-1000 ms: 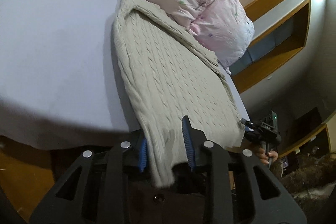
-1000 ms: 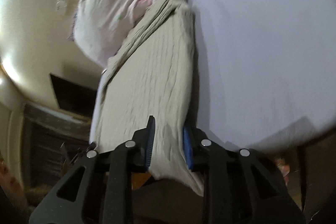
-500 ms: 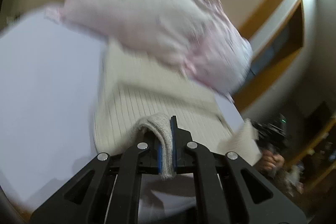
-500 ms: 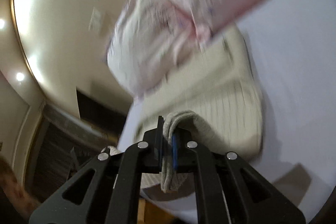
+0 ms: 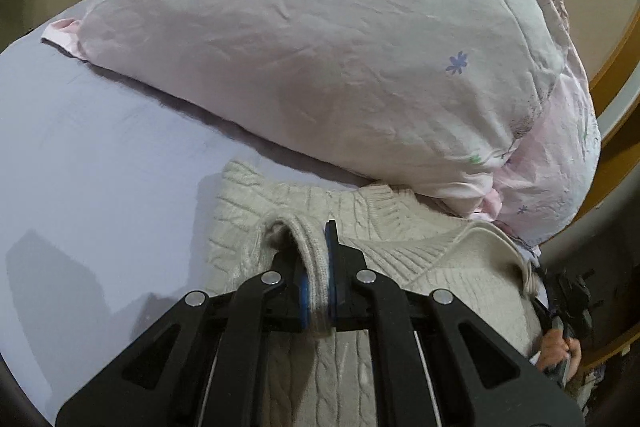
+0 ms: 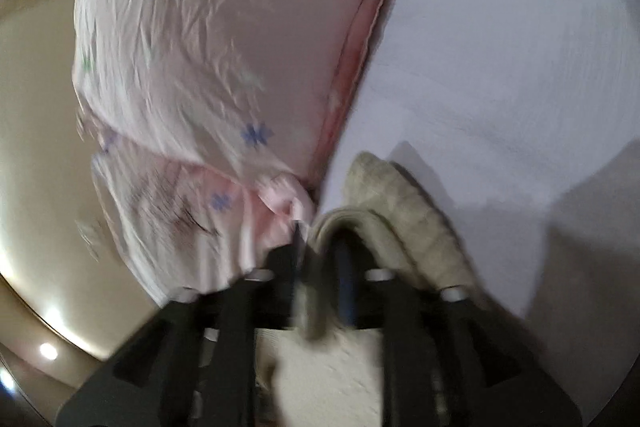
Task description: Fold small clothes
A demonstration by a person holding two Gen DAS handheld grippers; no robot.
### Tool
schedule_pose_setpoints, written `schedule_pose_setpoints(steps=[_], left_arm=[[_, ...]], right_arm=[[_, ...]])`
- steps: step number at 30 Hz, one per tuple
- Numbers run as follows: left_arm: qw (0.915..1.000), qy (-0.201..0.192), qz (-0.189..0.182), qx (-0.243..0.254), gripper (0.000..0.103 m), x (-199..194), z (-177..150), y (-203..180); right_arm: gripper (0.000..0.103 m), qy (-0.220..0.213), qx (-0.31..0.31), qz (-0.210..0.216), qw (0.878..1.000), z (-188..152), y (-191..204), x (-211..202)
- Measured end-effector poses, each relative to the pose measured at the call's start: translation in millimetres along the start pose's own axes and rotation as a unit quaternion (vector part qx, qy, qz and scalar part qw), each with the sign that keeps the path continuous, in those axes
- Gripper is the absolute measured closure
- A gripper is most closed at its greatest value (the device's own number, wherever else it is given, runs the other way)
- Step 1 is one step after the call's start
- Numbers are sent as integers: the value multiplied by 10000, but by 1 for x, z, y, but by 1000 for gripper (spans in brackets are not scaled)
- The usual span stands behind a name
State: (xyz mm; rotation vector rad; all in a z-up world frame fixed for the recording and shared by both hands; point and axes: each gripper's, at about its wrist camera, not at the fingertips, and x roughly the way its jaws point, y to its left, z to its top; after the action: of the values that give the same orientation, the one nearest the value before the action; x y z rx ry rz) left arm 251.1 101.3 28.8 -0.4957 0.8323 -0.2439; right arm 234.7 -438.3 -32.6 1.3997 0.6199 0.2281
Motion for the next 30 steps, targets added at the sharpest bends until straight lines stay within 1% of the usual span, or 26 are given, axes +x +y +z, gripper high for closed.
schedule_pose_setpoints(steps=[1, 2, 3, 4, 5, 6, 7, 8, 9, 12, 16, 18, 19, 20, 21, 22, 23, 25, 26, 27, 28, 29, 30], left_arm=[[9999, -1, -148, -89, 94, -5, 2, 2], [9995, -28, -281, -157, 90, -11, 2, 4], [9989, -74, -411, -211, 87, -17, 2, 4], [9984, -168, -480, -238, 71, -25, 1, 6], [9985, -345, -369, -198, 46, -39, -2, 7], [9986, -454, -215, -165, 34, -46, -3, 6], [9983, -564, -38, -108, 25, -54, -6, 7], [9986, -516, 62, -21, 25, -60, -11, 9], [9993, -379, 61, -5, 25, -61, -16, 11], [9999, 130, 66, -83, 27, -54, -32, 21], [9982, 566, -55, -190, 41, -39, -51, 22], [9982, 525, -21, -294, 45, -38, -57, 22], [9980, 521, -31, -366, 49, -37, -59, 21], [9972, 496, -70, -554, 58, -37, -61, 23], [9954, 536, -180, -780, 66, -35, -62, 26], [9923, 626, -324, -1019, 79, -30, -64, 30], [9887, 615, -488, -1277, 82, -29, -66, 34], [9872, 602, -607, -1348, 85, -31, -64, 31], [9847, 487, -842, -1449, 86, -37, -60, 25], [9808, 394, -1177, -1507, 86, -42, -56, 16], [9783, 307, -1431, -1470, 87, -47, -51, 3], [9761, 157, -1748, -1283, 87, -53, -43, -24], [9746, 95, -1933, -1125, 87, -56, -39, -42]], right_arm=[[50, -82, 56, 213, 9997, 0, 1, -2], [39, -142, 18, 332, 9993, 2, 4, -4], [33, -204, -87, 432, 9988, 1, 8, -4], [25, -351, -336, 462, 9978, 0, 14, -9], [16, -482, -605, 329, 9965, -1, 20, -15], [14, -568, -858, 205, 9945, -2, 24, -22], [13, -592, -983, 160, 9933, -3, 26, -26], [13, -564, -1105, 132, 9922, -3, 27, -29], [12, -486, -1121, 144, 9924, -3, 27, -29], [11, -341, -1098, 178, 9932, -6, 27, -21], [9, -194, -1209, 118, 9924, -10, 26, -18], [8, -159, -1242, 123, 9921, -14, 25, -16], [8, -135, -1239, 143, 9921, -13, 26, -15], [7, -98, -1217, 173, 9924, -13, 27, -15], [7, -58, -1190, 208, 9927, -13, 27, -15], [7, -23, -1170, 234, 9928, -12, 27, -15], [7, 39, -1148, 284, 9930, -11, 27, -15], [7, 97, -1152, 340, 9927, -9, 28, -16], [7, 122, -1191, 372, 9921, -8, 30, -18], [7, 129, -1240, 383, 9915, -7, 32, -19], [7, 127, -1324, 401, 9903, -6, 36, -22], [7, 115, -1377, 437, 9894, -5, 39, -25], [7, 94, -1444, 480, 9883, -5, 43, -28]])
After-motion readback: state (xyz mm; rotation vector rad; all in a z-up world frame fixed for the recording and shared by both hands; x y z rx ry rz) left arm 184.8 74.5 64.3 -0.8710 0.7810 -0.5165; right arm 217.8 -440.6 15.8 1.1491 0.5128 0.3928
